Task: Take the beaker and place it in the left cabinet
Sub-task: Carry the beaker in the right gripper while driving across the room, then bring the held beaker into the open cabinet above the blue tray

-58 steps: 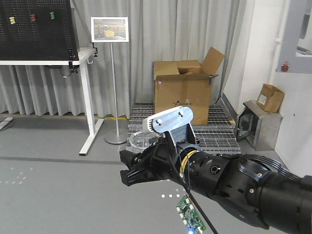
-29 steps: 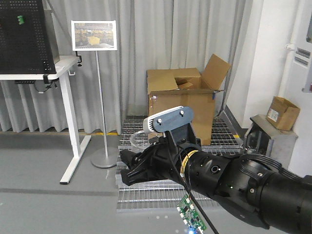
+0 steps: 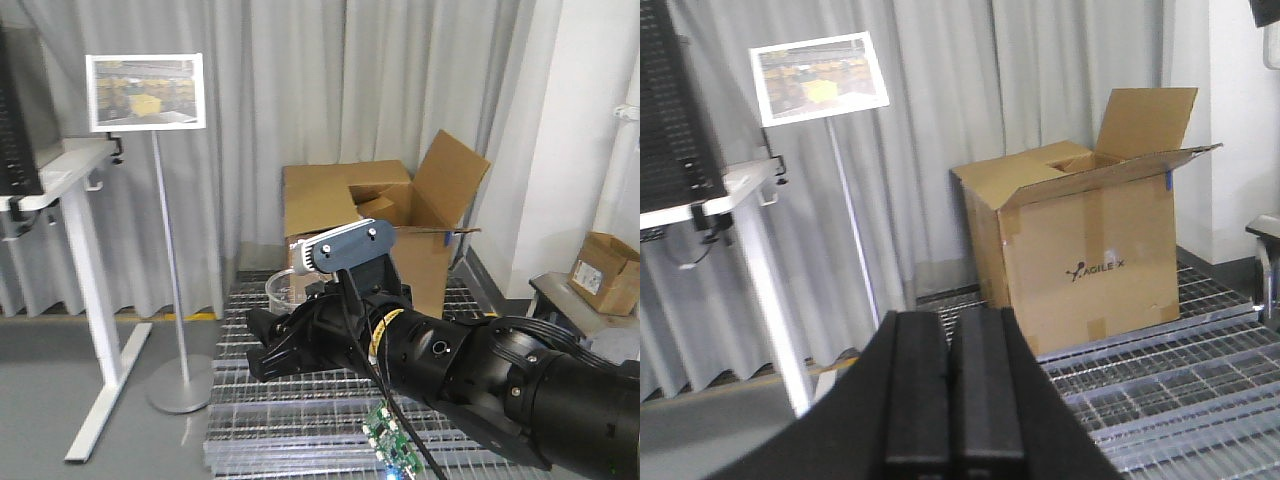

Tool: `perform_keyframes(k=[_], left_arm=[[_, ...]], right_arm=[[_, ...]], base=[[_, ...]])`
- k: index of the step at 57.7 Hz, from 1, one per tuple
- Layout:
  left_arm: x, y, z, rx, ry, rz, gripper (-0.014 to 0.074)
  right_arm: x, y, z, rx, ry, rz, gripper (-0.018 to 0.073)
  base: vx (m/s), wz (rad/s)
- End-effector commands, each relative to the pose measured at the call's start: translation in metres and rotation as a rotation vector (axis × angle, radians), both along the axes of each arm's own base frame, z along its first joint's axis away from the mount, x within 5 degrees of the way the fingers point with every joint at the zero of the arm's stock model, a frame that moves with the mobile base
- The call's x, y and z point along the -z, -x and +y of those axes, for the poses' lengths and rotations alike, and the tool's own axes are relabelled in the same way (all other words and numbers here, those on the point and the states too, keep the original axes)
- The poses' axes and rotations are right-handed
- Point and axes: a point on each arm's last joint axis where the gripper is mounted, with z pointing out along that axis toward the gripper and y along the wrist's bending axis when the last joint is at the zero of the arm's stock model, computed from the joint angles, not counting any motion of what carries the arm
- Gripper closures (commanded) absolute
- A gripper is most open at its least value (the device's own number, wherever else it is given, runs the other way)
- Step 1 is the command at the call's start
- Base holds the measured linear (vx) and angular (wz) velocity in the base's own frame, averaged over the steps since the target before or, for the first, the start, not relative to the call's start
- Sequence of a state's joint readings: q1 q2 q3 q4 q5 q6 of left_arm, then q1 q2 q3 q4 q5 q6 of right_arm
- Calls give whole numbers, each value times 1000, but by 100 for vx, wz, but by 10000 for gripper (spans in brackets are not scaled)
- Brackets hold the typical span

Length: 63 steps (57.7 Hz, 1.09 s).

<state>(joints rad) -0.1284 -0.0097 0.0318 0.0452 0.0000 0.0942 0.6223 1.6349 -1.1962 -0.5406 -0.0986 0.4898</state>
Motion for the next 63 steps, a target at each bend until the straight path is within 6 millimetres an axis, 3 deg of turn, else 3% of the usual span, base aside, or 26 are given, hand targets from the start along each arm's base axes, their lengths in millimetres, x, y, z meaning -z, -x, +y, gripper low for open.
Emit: perform_keyframes(k=[1,23,63], left_arm=[[-2,1,0,4,15,-76,595],[-2,1,0,4,15,-76,595],[-2,1,0,4,15,-76,595]], right_arm=[[-36,6,-2,-33,-94,-114,516],[-36,6,-2,-33,-94,-114,516],[-36,6,-2,-33,-94,-114,516]], base=[[51,-25],[45,-47],[28,-79]])
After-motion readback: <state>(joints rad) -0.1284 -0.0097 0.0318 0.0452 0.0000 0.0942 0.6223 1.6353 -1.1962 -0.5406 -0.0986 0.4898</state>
